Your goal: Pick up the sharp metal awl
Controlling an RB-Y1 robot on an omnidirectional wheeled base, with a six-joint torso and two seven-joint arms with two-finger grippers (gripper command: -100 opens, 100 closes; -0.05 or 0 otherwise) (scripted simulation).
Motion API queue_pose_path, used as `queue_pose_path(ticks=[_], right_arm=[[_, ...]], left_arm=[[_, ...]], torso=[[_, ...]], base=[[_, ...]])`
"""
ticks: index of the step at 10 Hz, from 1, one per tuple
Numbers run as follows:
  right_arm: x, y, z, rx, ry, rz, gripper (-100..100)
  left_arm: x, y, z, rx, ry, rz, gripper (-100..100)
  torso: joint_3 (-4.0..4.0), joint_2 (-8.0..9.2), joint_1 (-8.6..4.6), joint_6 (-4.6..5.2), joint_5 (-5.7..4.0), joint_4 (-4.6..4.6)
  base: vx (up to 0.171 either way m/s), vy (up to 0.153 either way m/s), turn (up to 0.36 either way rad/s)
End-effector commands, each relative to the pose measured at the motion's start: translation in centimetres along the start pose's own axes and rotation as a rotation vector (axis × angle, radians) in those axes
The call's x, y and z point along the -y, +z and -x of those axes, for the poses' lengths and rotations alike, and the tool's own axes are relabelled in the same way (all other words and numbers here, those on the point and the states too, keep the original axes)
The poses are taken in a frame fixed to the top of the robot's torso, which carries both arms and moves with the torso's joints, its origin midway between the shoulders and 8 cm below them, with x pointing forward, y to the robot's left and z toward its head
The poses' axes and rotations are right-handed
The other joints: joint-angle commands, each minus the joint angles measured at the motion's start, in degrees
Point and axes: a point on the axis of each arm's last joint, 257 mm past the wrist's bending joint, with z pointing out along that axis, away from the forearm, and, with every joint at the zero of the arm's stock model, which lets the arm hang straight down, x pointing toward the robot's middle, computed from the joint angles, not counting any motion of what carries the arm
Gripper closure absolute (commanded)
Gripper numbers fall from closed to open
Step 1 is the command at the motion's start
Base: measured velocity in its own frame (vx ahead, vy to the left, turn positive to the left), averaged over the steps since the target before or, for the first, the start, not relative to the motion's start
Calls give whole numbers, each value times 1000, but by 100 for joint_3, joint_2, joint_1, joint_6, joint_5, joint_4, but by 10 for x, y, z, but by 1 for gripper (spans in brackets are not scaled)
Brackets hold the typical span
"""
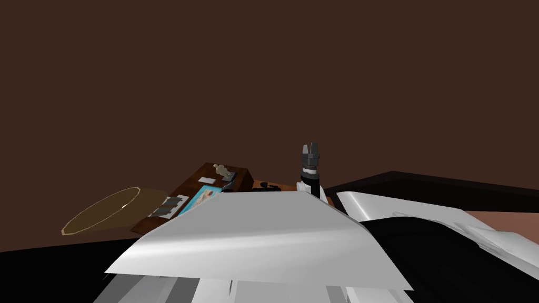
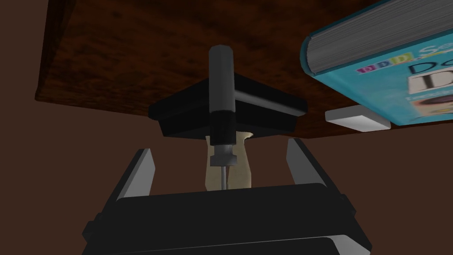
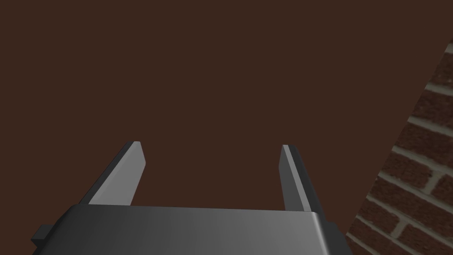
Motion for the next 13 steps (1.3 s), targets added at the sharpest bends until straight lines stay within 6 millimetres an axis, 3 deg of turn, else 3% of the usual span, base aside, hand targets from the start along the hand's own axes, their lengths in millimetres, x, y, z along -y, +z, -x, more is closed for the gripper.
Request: queue_pose_path(ticks=[1, 2, 4, 7, 9, 10, 11, 13], right_arm=[[0, 0, 0, 0, 0, 0, 0], [0, 0, 0, 0, 0, 0, 0], [0, 0, 0, 0, 0, 0, 0], [0, 0, 0, 0, 0, 0, 0], [0, 0, 0, 0, 0, 0, 0], [0, 0, 0, 0, 0, 0, 0], [0, 0, 0, 0, 0, 0, 0], [0, 0, 0, 0, 0, 0, 0]], left_arm=[[32, 5, -1, -2, 15, -15, -100], [32, 6, -1, -1, 14, -15, -100], [66, 9, -2, -4, 27, -36, -100], [66, 9, -2, -3, 31, -36, -100], [101, 11, -3, -6, 49, -60, -100], [91, 9, -5, -5, 44, -52, -100], [93, 9, -6, -6, 44, -54, 100], [91, 9, -6, -6, 45, -49, 100]], torso=[[0, 0, 0, 0, 0, 0], [-2, -2, 10, -2, 2, -1], [1, 3, 13, -1, 2, 0], [-1, -2, -14, 0, -3, -1], [-3, -5, -19, 1, -4, -1], [-5, -9, -24, 1, -4, -2], [-5, -7, -21, 0, -5, -2], [-3, -8, -25, 7, -1, 1]], base=[[-15, 79, 155], [-26, 77, 91], [-27, 85, 96], [-7, 11, -7], [4, -4, 13], [6, -8, 7], [-1, 2, 14], [2, -5, -15]])
